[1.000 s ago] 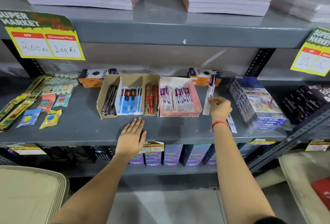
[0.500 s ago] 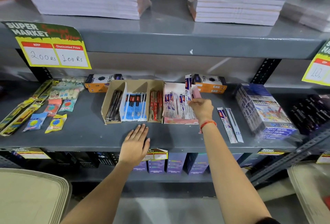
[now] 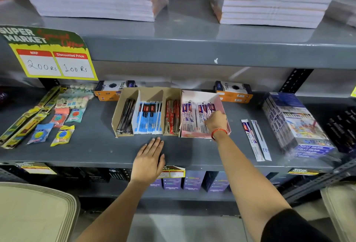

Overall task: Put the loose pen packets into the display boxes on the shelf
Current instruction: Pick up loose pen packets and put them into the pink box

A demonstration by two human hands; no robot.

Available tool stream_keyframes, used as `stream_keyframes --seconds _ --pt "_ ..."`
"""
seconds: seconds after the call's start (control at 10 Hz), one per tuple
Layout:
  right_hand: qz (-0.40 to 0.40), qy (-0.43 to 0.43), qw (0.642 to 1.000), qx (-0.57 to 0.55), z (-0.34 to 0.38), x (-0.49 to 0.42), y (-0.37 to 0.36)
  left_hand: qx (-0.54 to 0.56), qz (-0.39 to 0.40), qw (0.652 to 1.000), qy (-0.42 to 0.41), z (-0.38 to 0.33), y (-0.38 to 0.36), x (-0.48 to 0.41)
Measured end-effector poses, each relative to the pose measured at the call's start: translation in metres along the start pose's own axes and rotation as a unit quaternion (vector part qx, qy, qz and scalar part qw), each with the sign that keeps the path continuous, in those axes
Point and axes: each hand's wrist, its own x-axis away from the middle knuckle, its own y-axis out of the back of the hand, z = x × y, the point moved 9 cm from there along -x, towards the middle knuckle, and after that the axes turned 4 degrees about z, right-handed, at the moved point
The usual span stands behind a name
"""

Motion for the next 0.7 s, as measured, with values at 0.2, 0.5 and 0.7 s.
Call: stream_keyframes --seconds 0.2,0.5,0.7 --pt "-0.003 0.037 0.999 0.018 0.029 -0.003 -0.01 0.012 -0.01 1.0 -0.005 -0.001 0.001 -0.001" --pt "0.029 0.018 0.998 0.047 0.029 -0.005 -0.035 0.008 -0.016 1.0 -0.006 -0.002 0.004 0.0" --pt "0.032 0.007 0.999 0.0 0.02 -0.013 -0.035 0.007 -0.017 1.0 -0.008 -0.003 0.005 0.0"
